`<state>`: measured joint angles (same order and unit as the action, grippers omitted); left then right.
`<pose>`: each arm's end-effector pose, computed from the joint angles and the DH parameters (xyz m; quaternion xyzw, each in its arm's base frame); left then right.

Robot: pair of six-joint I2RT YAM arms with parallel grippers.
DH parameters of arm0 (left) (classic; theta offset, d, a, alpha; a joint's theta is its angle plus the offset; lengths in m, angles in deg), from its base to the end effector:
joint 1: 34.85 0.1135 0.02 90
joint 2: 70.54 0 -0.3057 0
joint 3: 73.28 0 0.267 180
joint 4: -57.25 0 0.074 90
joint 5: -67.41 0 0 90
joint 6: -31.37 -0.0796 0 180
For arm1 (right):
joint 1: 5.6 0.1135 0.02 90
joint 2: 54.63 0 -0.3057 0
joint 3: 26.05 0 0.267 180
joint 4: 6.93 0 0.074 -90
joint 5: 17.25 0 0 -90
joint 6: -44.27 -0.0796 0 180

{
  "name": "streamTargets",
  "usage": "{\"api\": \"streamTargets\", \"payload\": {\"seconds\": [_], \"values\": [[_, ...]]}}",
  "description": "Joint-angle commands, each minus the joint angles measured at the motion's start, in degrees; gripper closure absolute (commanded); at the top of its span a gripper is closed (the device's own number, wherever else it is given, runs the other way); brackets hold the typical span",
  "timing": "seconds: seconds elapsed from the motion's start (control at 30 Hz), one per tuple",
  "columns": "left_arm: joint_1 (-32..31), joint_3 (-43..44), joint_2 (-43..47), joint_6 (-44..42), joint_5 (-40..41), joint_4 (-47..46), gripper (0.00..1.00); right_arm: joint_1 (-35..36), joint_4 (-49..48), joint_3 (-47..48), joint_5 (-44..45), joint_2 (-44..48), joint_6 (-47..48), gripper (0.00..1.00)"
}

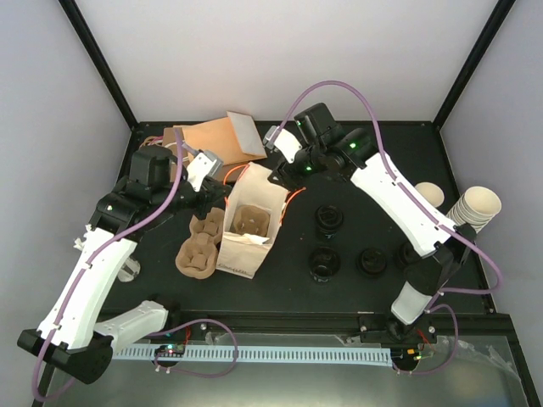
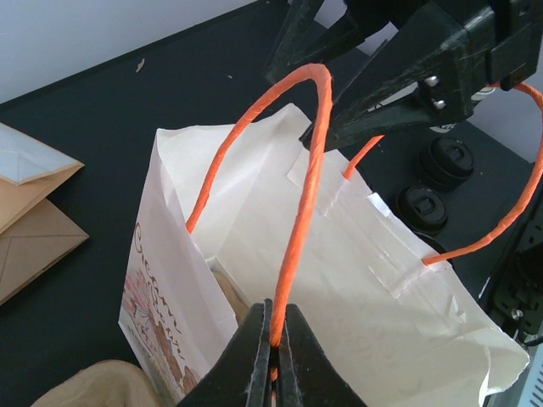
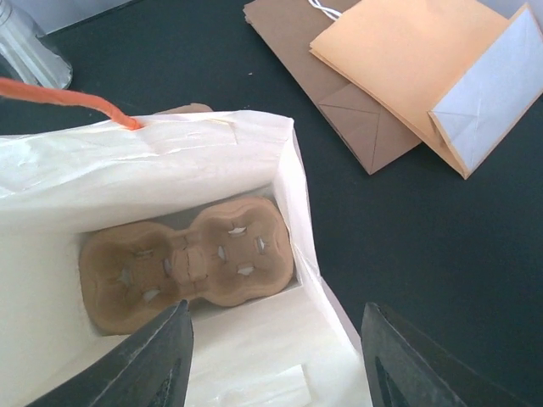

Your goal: Pack the takeout coffee

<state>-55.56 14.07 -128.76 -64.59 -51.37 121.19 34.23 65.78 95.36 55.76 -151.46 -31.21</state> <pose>0.1831 -0.1102 0.4213 0.3100 0.8087 -0.2760 0.4167 0.2918 0.2737 0.4163 -0.4688 0.7977 0.2120 0.3146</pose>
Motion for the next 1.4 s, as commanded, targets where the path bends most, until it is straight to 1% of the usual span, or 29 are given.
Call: {"api": "streamTargets", "payload": {"seconds": [0.0,0.23,0.33,0.47,0.53,0.57,0.6,0.63,0.67,0.83,0.9,0.97,1.0,1.1,1.23,1.3,1.37], "values": [[0.1,0.2,0.7,-1.1,-2.1,-1.2,0.98,0.5,0.0,1.7,0.1,-2.5,2.6,0.43],[0.0,0.1,0.7,-1.0,-2.2,-1.1,0.99,1.9,-0.5,5.1,4.6,-6.7,3.6,0.49],[0.0,0.1,0.6,-1.0,-2.1,-1.2,0.98,2.5,-0.4,5.8,5.6,-8.0,4.2,0.54],[0.0,-0.1,0.7,-0.7,-2.1,-1.6,0.99,2.7,-1.2,5.7,5.9,-8.3,4.2,0.66],[0.0,-0.1,0.7,-0.4,-2.1,-1.9,0.98,2.7,-1.8,5.5,6.0,-7.9,3.9,0.74],[0.0,-0.2,0.8,-0.2,-2.1,-2.0,0.99,2.7,-2.2,5.2,6.3,-7.5,3.7,0.8],[0.0,-0.4,0.7,0.1,-2.1,-2.4,0.99,2.7,-2.7,4.6,6.9,-6.9,3.3,0.9],[0.0,-0.6,0.9,0.5,-2.1,-2.8,0.98,2.7,-3.4,3.8,7.8,-6.1,2.9,0.97],[0.0,-0.8,0.9,0.9,-2.3,-3.4,0.98,2.7,-4.1,2.7,9.0,-5.2,2.3,0.98],[0.0,-1.1,1.0,3.3,-1.5,-6.1,0.94,2.5,-7.7,-3.5,15.9,0.3,-1.9,0.99],[0.0,-1.0,0.8,4.9,0.3,-7.7,0.79,2.2,-8.8,-5.0,18.4,2.4,-4.3,0.99],[0.0,-1.0,0.6,6.4,2.1,-9.2,0.57,1.7,-10.3,-6.7,20.9,4.3,-7.7,0.99],[0.0,-0.9,0.5,7.1,2.9,-9.7,0.48,1.4,-11.1,-7.7,21.9,5.2,-9.1,0.99],[0.0,-0.4,0.2,8.8,4.3,-10.9,0.26,0.6,-14.7,-11.7,23.6,8.4,-12.9,0.99],[0.0,0.1,0.6,10.5,5.5,-11.1,0.07,0.4,-20.2,-17.5,26.9,12.1,-16.2,0.99],[0.0,-0.1,1.1,11.0,5.4,-11.0,0.03,0.4,-23.2,-21.2,27.2,14.4,-17.5,0.99],[0.0,-0.6,1.8,11.5,5.1,-10.8,0.01,0.4,-26.3,-25.7,27.4,17.0,-18.6,0.99]]}}
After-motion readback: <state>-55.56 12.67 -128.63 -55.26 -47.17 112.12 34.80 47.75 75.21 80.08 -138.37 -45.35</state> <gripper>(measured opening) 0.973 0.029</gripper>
